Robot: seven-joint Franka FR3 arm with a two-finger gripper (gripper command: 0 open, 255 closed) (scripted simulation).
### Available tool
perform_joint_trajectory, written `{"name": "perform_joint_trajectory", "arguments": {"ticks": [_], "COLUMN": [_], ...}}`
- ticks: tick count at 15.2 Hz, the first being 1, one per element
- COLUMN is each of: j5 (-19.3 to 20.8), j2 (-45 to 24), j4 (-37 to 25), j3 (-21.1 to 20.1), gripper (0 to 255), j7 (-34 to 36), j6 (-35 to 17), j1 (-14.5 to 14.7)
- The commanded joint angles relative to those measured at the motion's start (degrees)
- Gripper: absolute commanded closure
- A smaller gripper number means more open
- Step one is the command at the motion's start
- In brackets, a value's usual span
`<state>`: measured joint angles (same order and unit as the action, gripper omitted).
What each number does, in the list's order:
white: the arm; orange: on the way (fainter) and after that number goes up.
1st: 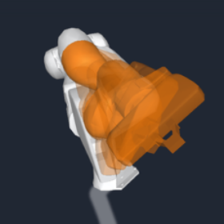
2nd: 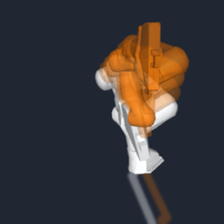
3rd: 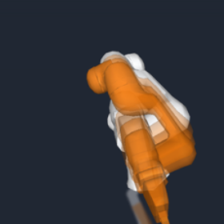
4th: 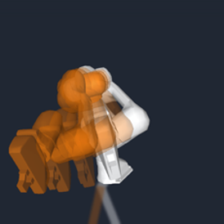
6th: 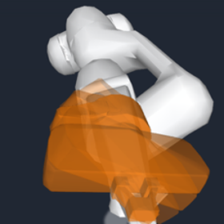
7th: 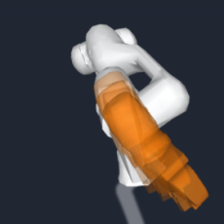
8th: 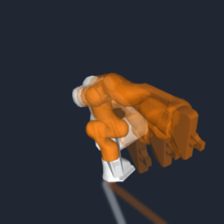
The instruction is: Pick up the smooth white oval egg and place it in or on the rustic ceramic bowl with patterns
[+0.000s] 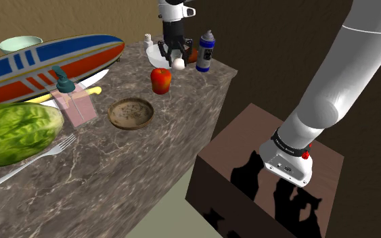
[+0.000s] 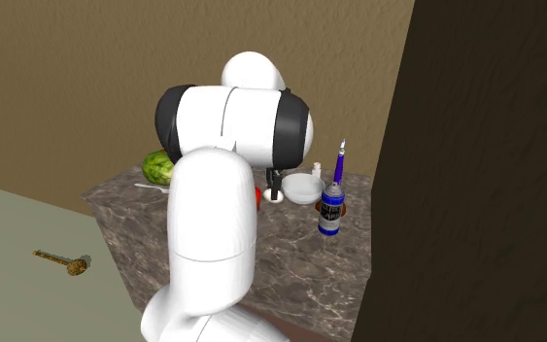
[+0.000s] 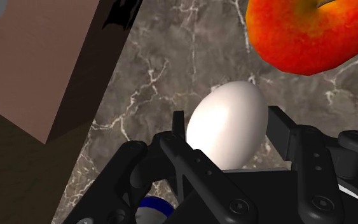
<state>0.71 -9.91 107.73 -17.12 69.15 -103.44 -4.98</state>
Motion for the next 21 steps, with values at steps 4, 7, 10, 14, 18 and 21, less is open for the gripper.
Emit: {"name": "perform_joint_trajectory", "arguments": {"ticks": [4,7,10,14,18,21], "j5": [-0.4,-0.6,-0.8,-1.6,-1.9,-1.8], "j2": [1.3,1.9,2.0,1.3,-0.2,-2.0], "j4": [-2.4,-4.0,-4.7,-5.6,-7.7,-9.9], "j3": [-0.1,-0.1,-0.7,-3.0,-5.3,-6.9], "gripper": [255,255,255,255,255,255], "j7": [-0.1,-0.2,1.1,6.2,11.5,15.6], "j6": [3.7,5.8,6.6,6.7,7.0,7.3], "j1": [-0.1,-0.1,0.6,3.6,6.8,9.3]}}
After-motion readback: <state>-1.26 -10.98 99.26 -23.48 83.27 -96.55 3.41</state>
